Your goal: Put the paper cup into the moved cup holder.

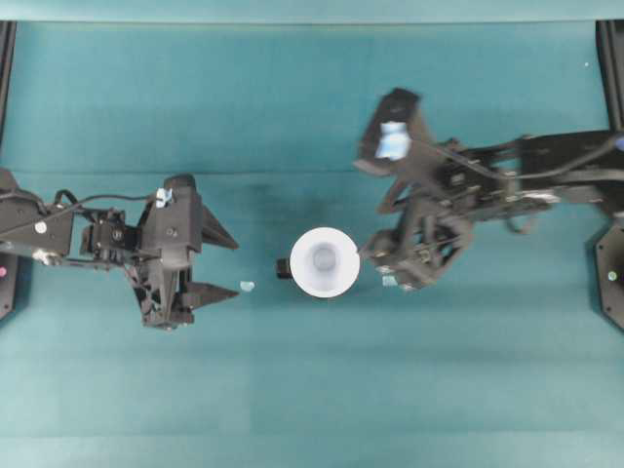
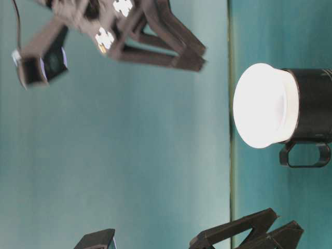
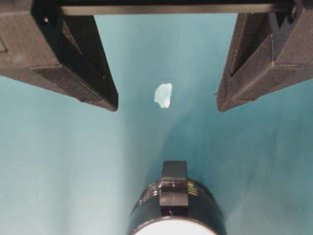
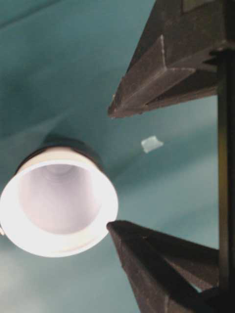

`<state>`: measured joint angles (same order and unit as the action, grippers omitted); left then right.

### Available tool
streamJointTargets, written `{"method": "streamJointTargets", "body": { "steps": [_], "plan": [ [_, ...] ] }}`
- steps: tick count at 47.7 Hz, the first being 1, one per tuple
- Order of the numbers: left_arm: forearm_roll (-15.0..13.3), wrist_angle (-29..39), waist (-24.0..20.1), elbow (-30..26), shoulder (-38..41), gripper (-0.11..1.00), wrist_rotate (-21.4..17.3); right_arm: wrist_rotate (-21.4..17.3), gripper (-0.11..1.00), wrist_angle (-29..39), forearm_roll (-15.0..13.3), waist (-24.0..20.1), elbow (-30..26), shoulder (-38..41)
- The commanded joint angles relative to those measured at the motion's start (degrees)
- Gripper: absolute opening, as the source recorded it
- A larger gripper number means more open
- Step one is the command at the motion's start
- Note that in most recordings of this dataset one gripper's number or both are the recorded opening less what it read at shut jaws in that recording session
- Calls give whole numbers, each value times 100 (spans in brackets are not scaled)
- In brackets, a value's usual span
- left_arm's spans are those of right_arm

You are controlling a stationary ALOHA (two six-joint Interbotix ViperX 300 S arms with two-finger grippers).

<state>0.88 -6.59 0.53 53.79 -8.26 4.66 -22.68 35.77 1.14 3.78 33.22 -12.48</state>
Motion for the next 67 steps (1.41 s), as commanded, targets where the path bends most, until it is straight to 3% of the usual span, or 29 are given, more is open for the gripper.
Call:
{"method": "streamJointTargets", "body": {
  "steps": [1, 28, 34, 48, 67],
  "plan": [
    [9, -35, 9, -53, -26, 83, 0, 70, 79, -167, -62, -35, 185, -343],
    [9, -35, 9, -53, -35, 83, 9, 70, 79, -896, -114, -44, 1116, -1266],
    [9, -35, 0, -53, -35, 83, 9, 105, 79, -896, -211, -97, 1160, -1310],
    [9, -35, 0, -62, -35, 83, 9, 703, 79, -896, -290, -229, 1160, -1310],
    [9, -35, 9, -62, -44, 83, 9, 756, 79, -914, -299, -246, 1169, -1310]
  ]
}}
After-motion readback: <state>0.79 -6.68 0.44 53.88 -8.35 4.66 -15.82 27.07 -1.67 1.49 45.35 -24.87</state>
